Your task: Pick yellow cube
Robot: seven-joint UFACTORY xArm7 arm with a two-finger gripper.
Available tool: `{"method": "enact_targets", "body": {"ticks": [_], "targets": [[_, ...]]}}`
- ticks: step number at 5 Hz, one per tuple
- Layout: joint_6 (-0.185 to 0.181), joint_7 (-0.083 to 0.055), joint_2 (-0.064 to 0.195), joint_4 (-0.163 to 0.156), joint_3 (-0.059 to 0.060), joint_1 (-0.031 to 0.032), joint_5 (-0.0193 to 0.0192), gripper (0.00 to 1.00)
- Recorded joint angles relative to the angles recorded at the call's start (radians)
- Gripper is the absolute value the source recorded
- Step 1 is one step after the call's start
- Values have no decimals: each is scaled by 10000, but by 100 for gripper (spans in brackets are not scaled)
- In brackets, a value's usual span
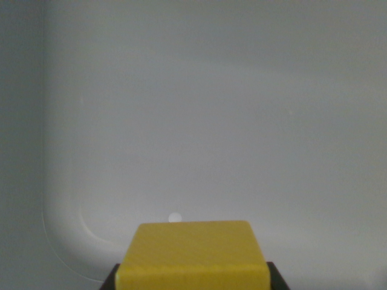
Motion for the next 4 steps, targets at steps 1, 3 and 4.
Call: {"method": "enact_targets", "body": {"ticks": [1,3,4], "targets": [[0,0,0,0,0,0,0,100],[125,-6,-54,72,-1,-2,9,100],[194,-10,-84,111,-1,-3,13,100]]}}
